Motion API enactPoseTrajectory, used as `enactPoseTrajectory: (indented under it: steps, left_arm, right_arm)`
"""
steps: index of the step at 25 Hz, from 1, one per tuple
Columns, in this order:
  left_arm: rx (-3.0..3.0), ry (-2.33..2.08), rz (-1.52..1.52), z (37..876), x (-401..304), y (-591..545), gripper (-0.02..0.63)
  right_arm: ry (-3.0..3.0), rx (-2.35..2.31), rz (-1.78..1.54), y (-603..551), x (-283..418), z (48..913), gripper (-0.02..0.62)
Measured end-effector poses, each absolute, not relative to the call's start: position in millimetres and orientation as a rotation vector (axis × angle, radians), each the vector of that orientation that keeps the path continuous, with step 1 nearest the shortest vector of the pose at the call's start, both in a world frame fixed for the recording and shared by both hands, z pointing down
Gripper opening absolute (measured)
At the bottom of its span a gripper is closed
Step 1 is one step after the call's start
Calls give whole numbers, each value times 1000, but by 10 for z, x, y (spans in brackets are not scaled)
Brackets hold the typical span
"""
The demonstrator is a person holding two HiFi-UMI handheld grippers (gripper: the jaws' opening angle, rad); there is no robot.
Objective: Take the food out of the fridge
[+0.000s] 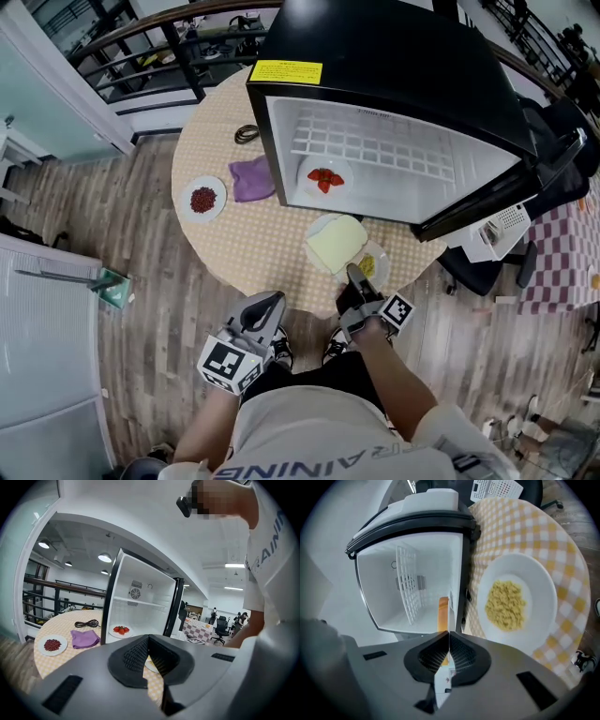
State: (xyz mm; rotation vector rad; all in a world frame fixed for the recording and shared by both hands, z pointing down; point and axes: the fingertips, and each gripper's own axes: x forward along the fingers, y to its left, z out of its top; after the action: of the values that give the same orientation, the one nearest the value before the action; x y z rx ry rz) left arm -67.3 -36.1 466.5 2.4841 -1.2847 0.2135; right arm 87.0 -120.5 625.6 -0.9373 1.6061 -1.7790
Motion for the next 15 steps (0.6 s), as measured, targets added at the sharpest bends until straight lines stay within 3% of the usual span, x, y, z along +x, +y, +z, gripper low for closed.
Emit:
enactPoseTrajectory:
  steps: [15]
  left_arm:
    - [2409, -1370, 224, 4787, -1100, 13, 6]
  right_arm:
    - [1707, -859, -1990, -690, 60, 6596, 25]
